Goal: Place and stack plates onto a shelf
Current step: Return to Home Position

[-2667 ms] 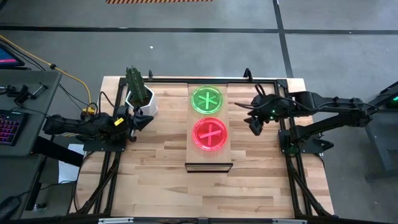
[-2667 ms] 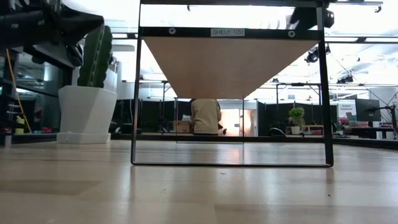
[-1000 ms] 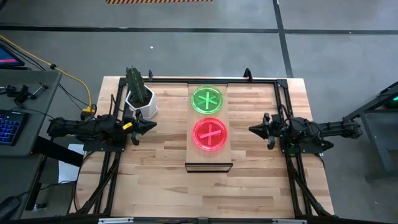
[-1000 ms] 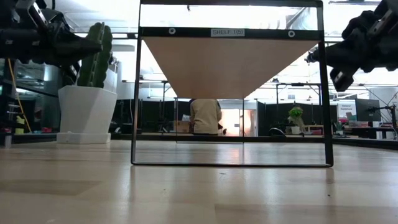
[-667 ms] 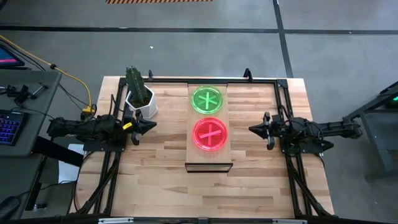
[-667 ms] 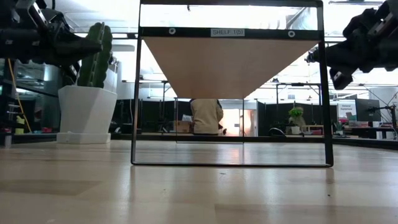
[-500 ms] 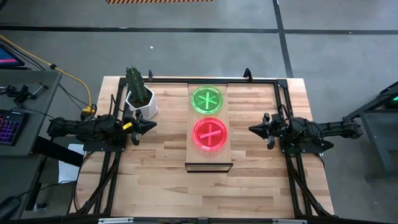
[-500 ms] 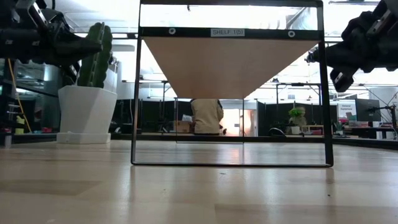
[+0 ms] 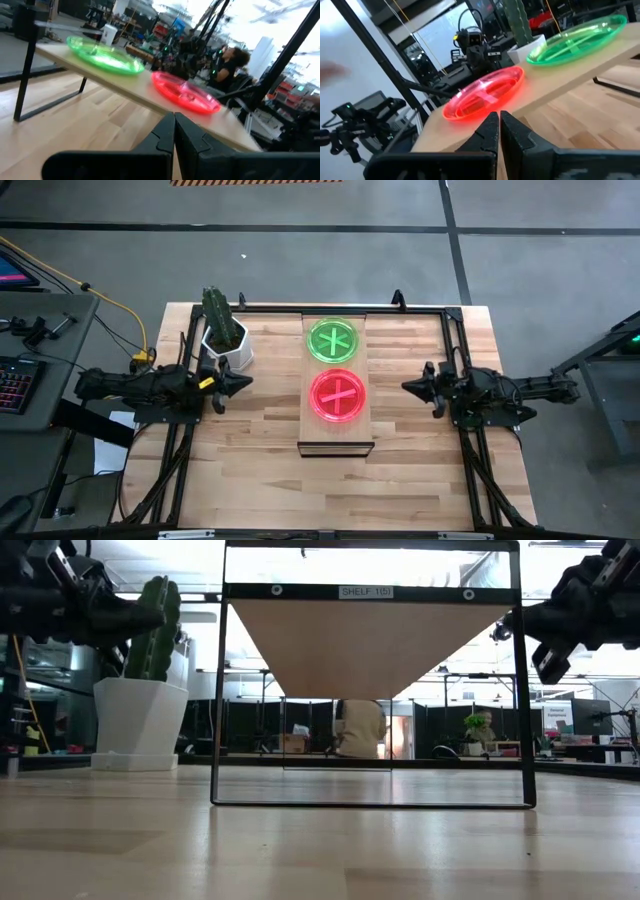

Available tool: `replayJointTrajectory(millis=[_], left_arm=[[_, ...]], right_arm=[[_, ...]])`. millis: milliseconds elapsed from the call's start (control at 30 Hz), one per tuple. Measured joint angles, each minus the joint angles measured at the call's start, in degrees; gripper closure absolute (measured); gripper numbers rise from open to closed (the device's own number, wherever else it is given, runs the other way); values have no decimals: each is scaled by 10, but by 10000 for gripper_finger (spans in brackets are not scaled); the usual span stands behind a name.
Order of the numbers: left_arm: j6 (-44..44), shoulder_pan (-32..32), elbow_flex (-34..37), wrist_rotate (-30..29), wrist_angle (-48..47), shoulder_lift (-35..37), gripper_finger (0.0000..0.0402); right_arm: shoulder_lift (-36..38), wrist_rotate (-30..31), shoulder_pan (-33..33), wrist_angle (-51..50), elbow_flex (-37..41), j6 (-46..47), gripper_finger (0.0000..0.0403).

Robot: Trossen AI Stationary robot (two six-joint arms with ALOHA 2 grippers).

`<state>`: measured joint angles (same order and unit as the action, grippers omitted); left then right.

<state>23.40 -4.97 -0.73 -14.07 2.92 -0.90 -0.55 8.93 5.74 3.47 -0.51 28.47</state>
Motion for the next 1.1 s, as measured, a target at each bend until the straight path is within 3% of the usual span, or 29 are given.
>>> replayJointTrajectory(millis=[1100], left_arm=[[0, 0, 0, 0, -1, -4, 401]], right_arm=[[-2, -2, 0, -11, 0, 0, 402]])
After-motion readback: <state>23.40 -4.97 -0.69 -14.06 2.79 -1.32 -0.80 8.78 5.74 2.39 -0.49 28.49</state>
